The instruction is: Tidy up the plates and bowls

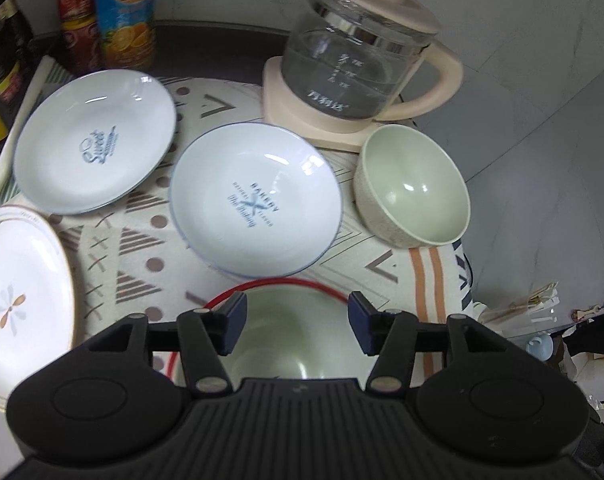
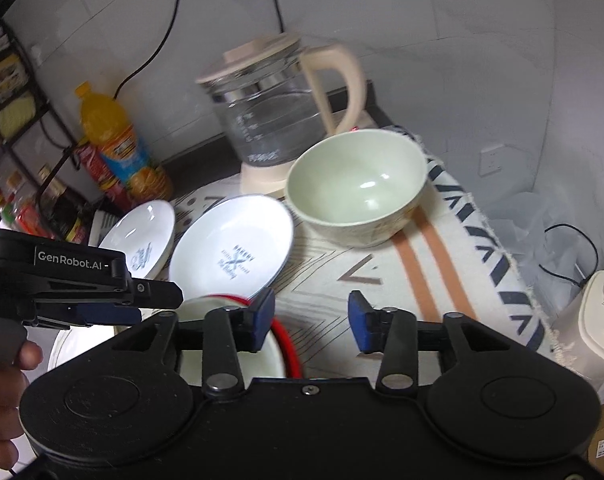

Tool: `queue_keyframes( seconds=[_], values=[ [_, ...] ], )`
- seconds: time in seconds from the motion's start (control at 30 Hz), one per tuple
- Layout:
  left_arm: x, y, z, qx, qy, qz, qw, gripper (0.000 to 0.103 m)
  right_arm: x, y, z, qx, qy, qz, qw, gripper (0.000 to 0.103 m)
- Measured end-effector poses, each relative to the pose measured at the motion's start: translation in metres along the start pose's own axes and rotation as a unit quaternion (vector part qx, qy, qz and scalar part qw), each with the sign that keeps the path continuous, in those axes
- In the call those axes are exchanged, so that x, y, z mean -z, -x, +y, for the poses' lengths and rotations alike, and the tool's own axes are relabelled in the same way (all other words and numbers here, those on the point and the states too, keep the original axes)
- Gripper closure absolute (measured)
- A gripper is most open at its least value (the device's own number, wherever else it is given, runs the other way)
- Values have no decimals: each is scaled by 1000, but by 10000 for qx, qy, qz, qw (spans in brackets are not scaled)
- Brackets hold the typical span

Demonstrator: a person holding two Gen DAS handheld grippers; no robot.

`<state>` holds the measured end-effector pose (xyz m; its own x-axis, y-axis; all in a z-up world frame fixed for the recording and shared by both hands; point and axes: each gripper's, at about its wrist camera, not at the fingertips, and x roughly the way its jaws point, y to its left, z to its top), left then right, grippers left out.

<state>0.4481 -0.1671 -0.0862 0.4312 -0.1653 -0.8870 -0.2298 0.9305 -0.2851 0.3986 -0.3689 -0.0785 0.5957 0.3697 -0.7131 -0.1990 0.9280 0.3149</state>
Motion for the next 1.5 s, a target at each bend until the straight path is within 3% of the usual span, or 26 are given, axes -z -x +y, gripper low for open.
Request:
queue_keyframes(
  seconds=[0.57, 1.27, 1.4, 1.47, 1.5],
  values=[
    [-49, -44, -41, 227, -337, 4, 9992, 49, -35, -24, -39, 416, -577, -153, 9974, 46],
    [-84, -123, -66, 239, -364, 97, 9990, 50, -67, -100, -69, 803, -1207, 182, 9893, 43],
    [-83, -132, -70, 88, -463, -12, 9989, 57, -67, -112, -73, 829, -1307, 268, 9876, 44],
    [-82, -136, -70, 162, -437, 21, 9989, 70, -66, -118, -73, 882, -1316, 360, 9867, 45],
    [-81, -137, -70, 178, -428, 34, 9989, 72, -65, -121, -74, 898, -1304, 434, 9864, 47]
  ],
)
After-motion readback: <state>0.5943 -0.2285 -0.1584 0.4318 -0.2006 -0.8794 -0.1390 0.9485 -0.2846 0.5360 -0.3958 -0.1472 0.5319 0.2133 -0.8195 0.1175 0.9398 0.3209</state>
